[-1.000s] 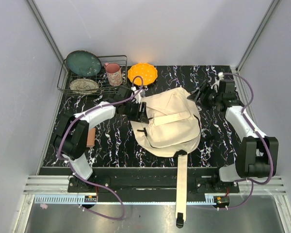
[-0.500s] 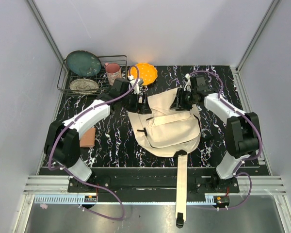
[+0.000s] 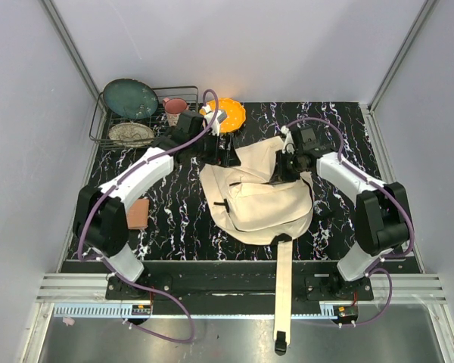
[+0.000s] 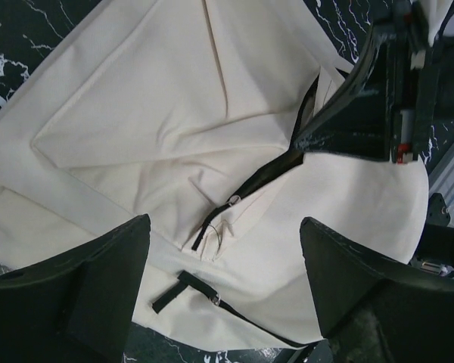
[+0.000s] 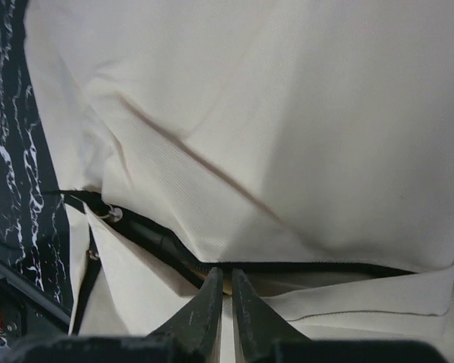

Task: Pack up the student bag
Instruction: Adjust the student bag at the center of the board.

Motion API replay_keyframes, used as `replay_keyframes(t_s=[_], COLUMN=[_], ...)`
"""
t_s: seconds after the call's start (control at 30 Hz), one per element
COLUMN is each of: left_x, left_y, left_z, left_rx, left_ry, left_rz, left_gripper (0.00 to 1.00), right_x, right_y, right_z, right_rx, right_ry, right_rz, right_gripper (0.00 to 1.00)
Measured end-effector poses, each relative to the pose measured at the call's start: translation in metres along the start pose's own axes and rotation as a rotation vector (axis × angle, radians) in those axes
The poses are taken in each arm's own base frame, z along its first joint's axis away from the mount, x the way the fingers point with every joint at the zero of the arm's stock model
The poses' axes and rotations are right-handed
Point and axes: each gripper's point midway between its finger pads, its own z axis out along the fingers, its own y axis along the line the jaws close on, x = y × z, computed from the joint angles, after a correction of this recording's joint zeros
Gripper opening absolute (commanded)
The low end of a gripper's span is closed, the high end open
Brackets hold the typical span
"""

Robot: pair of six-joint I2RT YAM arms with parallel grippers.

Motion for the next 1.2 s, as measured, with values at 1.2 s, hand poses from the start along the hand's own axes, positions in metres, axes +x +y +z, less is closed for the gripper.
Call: replay_keyframes(t_s=[1.2], left_x=[0.048], left_y=[-0.026], left_z=[0.115], left_rx=[-0.080], left_ry=[0.230], left_rz=[0.555], left_gripper=[0.94], right_x=[0.025], right_y=[-0.009], right_z=[0.010], right_rx=[0.023], right_ry=[-0.187], right_rz=[0.401], right_gripper=[0.19])
